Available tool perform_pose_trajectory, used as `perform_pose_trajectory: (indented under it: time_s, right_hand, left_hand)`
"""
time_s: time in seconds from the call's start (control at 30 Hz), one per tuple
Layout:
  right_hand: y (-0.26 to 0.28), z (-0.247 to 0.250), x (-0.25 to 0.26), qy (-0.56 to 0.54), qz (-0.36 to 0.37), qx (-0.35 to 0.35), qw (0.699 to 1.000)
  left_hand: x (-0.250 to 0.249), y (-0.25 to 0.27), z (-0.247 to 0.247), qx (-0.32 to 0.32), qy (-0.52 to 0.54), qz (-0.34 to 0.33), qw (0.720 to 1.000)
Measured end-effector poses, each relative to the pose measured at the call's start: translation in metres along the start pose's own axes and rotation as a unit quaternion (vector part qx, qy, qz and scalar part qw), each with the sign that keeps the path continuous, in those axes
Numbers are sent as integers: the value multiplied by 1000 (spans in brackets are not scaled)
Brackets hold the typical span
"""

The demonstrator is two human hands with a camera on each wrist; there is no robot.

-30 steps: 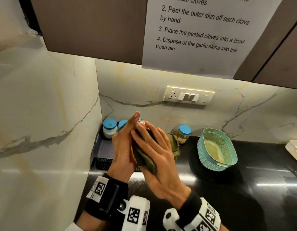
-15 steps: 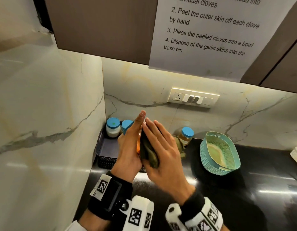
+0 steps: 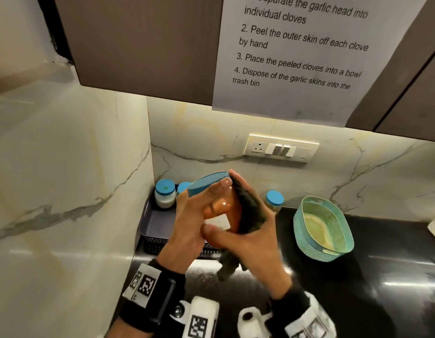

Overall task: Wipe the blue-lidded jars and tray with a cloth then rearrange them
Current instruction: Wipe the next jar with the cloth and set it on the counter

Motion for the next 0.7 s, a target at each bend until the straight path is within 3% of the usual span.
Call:
perform_pose_trajectory:
  time_s: [0.07,0.13,0.2,0.27,0.3,0.37,0.4,0.47,0.57,0.63,0.7]
  right_hand:
    - [12,-14,25,170,133,-33,976]
    - [17,-23,35,279,200,-41,938]
    - [3,-19,30,217,178,2,960]
    - [-15,-10,15,81,50,60,994]
    - [-21,-9,7,38,-13,82,996]
    - [-24,-11,3,32,-53,83,995]
    - [-22,-15,5,40,-43,72,996]
    - [-9,-23,15,109,44,36,992]
    - [7,-36,22,251,168,19,953]
    - [-1,-32,16,219,151,42,963]
    - [-16,-26,1,110,60,86,988]
  left_hand:
    - [4,5,-5,35,68,21,997]
    - [0,7,-6,48,87,13,995]
    - [0,3,3,8,58,5,998]
    - [-1,-1,10,-25,41,-6,999]
    - [-3,-3,10,-34,30,-13,999]
    - [-5,-4,15,-52,29,-23,998]
    - [-7,-2,16,-54,34,-22,998]
    - [-2,-3,21,-40,60,-8,997]
    - [6,-1,27,-39,83,15,996]
    - [8,-1,31,-80,74,5,994]
    - [6,0,31,-104,74,-11,992]
Point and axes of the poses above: each hand's wrist, its own y-axis away from the middle knuckle, its own z-axis out of the back of the hand, x = y × z, the point moved 10 cm from there along -y, towards the middle knuckle, and after that the axes turned 7 degrees about y, right-handed, at the moved point
